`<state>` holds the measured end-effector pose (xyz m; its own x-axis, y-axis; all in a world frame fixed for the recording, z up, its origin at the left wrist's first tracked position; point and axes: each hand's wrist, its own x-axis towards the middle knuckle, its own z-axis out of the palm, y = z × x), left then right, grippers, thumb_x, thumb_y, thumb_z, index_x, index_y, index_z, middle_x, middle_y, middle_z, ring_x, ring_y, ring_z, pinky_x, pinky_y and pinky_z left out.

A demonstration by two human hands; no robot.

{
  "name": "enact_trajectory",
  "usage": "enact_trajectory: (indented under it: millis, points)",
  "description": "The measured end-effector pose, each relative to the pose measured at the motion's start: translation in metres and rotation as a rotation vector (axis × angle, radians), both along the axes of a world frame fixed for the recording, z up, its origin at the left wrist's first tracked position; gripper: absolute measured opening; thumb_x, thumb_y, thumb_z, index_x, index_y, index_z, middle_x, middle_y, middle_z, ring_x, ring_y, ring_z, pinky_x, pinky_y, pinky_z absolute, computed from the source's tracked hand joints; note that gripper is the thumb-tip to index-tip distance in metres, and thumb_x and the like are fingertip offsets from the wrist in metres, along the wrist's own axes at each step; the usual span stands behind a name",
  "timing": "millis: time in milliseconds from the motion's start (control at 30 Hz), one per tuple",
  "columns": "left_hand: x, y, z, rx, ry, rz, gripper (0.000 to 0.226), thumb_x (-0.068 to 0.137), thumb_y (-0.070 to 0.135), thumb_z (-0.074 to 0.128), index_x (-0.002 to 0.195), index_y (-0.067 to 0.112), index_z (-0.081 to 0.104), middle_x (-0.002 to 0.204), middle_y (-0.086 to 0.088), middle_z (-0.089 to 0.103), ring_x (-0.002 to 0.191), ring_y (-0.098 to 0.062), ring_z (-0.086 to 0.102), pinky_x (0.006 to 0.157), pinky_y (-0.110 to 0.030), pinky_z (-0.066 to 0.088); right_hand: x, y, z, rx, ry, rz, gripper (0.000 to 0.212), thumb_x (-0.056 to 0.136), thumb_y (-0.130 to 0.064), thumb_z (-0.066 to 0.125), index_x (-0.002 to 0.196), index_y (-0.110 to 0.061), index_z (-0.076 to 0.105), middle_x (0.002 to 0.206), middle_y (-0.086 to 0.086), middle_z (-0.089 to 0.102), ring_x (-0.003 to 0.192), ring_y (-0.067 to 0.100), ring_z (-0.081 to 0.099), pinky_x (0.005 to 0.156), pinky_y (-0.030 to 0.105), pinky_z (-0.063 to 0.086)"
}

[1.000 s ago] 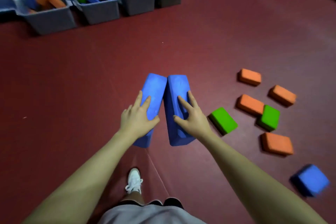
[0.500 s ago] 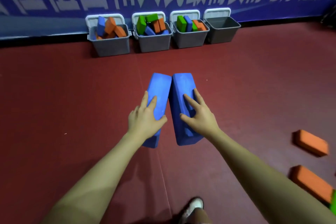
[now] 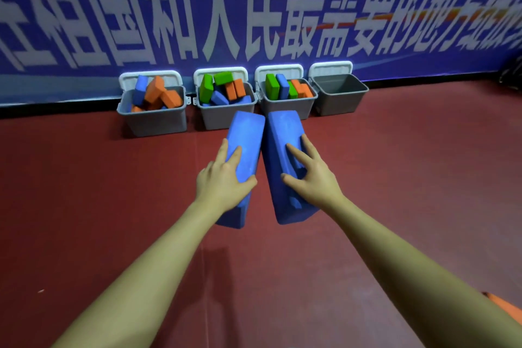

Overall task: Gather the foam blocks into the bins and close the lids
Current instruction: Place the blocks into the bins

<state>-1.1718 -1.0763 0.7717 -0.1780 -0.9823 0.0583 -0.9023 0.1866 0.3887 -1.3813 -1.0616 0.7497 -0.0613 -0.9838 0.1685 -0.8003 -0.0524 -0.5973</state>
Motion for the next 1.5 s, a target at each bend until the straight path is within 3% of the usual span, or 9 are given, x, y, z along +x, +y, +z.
enact_trajectory:
  millis: [200, 767, 1500]
  points:
    - [-0.055, -0.105, -0.004, 0.010, 0.024, 0.026, 0.074, 0.087, 0.051, 0.055, 0.151, 0.030, 0.025, 0.161, 0.002, 0.003, 0.132, -0.028, 0.041, 0.101, -0.034, 0.036, -0.055, -0.106, -0.001, -0.011, -0.007, 0.014, 0.069, 0.083, -0.032, 0.070, 0.144, -0.035, 0.038, 0.160, -0.011, 0.010, 0.141, 0.020, 0.031, 0.098, 0.044, 0.043]
    - [-0.179, -0.475, -0.020, 0.027, -0.018, -0.221, 0.073, 0.088, 0.052, 0.053, 0.151, 0.033, 0.023, 0.161, 0.003, 0.000, 0.134, -0.026, 0.040, 0.100, -0.035, 0.037, -0.174, -0.432, -0.014, 0.020, 0.002, -0.177, 0.069, 0.083, -0.034, 0.070, 0.144, -0.037, 0.039, 0.160, -0.015, 0.009, 0.141, 0.015, 0.030, 0.097, 0.043, 0.044]
    - [-0.461, -0.858, -0.061, 0.166, -0.107, -0.208, 0.067, 0.088, 0.053, 0.052, 0.149, 0.037, 0.028, 0.161, 0.003, 0.001, 0.134, -0.023, 0.040, 0.099, -0.032, 0.038, -0.455, -0.815, -0.065, 0.185, -0.081, -0.155, 0.070, 0.080, -0.035, 0.071, 0.143, -0.036, 0.041, 0.159, -0.018, 0.009, 0.139, 0.010, 0.032, 0.096, 0.039, 0.045]
